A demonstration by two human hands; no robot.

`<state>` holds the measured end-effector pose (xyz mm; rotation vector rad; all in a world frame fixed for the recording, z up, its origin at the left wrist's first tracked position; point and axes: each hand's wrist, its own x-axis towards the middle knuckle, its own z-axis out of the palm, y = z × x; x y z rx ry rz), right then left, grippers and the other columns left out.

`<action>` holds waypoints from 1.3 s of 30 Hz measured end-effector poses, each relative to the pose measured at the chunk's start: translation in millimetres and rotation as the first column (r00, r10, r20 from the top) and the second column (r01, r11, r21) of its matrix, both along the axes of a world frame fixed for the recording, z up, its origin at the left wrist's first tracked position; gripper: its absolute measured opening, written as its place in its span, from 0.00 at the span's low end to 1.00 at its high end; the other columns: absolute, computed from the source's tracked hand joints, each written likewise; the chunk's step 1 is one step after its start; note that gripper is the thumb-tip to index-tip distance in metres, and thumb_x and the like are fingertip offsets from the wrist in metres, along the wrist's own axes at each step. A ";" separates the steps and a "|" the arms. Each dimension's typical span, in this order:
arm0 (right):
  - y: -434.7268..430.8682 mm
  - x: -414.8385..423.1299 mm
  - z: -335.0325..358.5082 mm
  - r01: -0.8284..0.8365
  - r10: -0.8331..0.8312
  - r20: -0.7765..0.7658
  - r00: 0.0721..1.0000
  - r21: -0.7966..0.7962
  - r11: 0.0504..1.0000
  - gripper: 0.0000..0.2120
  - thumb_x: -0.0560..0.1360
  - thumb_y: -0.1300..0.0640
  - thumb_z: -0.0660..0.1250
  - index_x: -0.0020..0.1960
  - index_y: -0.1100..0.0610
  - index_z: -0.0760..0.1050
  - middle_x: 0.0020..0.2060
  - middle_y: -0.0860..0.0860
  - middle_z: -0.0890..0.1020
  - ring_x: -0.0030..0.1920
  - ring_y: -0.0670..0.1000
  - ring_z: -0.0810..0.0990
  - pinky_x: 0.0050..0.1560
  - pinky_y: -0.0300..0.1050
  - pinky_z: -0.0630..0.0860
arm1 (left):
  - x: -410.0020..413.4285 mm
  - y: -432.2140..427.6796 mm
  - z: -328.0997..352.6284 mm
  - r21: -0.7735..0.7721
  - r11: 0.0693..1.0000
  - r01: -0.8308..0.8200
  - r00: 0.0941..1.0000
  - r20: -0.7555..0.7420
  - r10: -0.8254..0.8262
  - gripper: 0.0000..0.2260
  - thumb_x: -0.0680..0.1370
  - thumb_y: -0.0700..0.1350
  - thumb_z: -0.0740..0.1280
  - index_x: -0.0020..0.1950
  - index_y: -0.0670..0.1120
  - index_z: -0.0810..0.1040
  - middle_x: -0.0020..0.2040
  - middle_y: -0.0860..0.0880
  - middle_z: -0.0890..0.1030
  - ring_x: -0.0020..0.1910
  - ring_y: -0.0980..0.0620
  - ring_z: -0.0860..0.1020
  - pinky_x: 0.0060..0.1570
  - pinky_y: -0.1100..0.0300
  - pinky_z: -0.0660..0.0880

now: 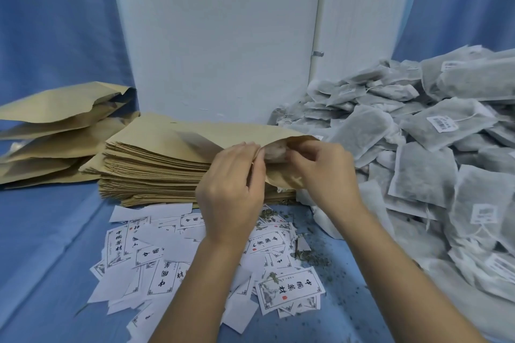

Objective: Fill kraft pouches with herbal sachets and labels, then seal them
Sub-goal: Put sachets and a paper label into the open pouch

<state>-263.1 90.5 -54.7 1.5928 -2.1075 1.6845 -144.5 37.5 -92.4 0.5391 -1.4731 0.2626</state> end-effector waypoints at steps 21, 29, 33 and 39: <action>1.3 -41.0 -15.5 0.324 0.047 -0.520 0.853 0.596 0.735 0.13 0.77 0.58 0.57 0.56 0.59 0.77 0.54 0.59 0.79 0.57 0.59 0.75 0.49 0.46 0.70 | 3.9 2.1 9.4 0.487 0.810 0.327 0.910 -0.393 -0.132 0.13 0.80 0.46 0.64 0.60 0.42 0.80 0.54 0.48 0.83 0.55 0.52 0.80 0.56 0.56 0.75; -0.8 -54.4 -37.6 0.551 0.130 -0.660 0.740 0.706 0.445 0.15 0.75 0.60 0.53 0.61 0.59 0.65 0.64 0.59 0.68 0.71 0.62 0.57 0.71 0.66 0.42 | 8.3 -0.7 11.5 0.451 0.833 0.320 0.906 -0.402 -0.131 0.12 0.80 0.45 0.63 0.59 0.40 0.81 0.54 0.47 0.83 0.56 0.52 0.80 0.56 0.65 0.73; -5.6 -59.7 -35.7 0.499 0.076 -0.666 0.742 0.625 0.601 0.10 0.74 0.62 0.57 0.51 0.56 0.73 0.52 0.52 0.73 0.63 0.58 0.65 0.67 0.57 0.53 | 9.1 -2.3 11.1 0.450 0.841 0.301 0.913 -0.390 -0.118 0.13 0.80 0.44 0.63 0.57 0.39 0.81 0.52 0.44 0.83 0.54 0.48 0.80 0.54 0.64 0.72; -19.1 -67.5 -51.9 0.308 0.028 -0.497 0.867 0.581 0.754 0.17 0.76 0.55 0.60 0.63 0.58 0.68 0.61 0.57 0.71 0.63 0.58 0.67 0.60 0.52 0.64 | 10.4 -3.1 10.2 0.439 0.846 0.304 0.911 -0.394 -0.123 0.11 0.81 0.44 0.62 0.54 0.42 0.82 0.47 0.47 0.84 0.48 0.53 0.79 0.48 0.72 0.69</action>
